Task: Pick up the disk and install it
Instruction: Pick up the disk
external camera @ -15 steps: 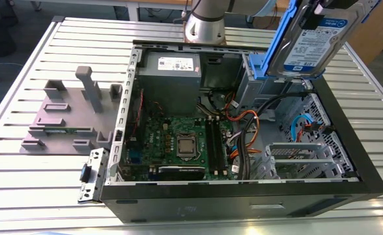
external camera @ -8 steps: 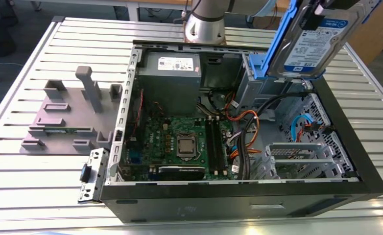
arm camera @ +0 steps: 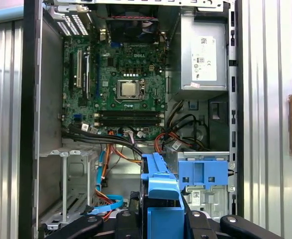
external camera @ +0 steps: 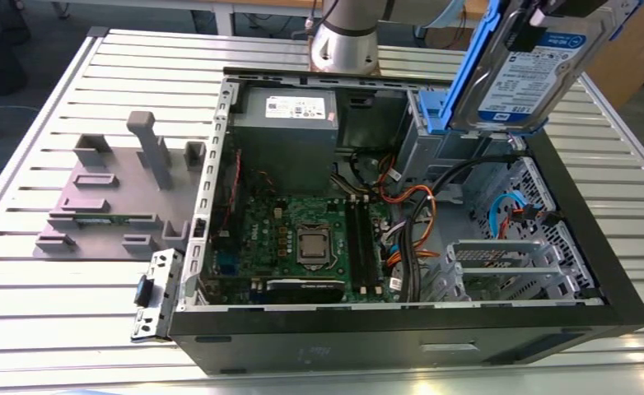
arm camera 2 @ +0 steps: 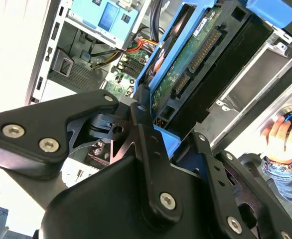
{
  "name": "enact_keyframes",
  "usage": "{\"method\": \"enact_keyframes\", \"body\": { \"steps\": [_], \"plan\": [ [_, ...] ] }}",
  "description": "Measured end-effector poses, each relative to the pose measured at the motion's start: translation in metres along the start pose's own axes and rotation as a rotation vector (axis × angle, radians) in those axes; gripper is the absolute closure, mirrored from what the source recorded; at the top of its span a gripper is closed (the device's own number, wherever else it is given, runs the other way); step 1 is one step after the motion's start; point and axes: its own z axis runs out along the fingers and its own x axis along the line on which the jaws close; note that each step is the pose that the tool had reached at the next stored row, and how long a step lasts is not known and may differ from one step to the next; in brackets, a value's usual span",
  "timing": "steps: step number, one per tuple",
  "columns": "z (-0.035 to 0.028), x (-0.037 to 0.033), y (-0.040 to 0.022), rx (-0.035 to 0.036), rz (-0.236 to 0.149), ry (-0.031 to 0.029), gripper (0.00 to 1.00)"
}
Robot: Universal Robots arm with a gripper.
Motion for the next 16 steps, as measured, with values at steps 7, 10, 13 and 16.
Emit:
{"method": "enact_keyframes", "body": {
  "steps": [7, 10, 13, 16],
  "plan": [
    [0.0000, 0.0013, 0.0000, 0.0000, 0.000, 0.0000, 0.63],
    [0.0000, 0.0019, 0.0000, 0.0000, 0.000, 0.0000, 0.63],
    [0.0000, 0.0025, -0.0001, 0.0000, 0.000, 0.0000, 0.63],
    [0.0000, 0.0031, -0.0001, 0.0000, 0.000, -0.0001, 0.63]
  ]
}}
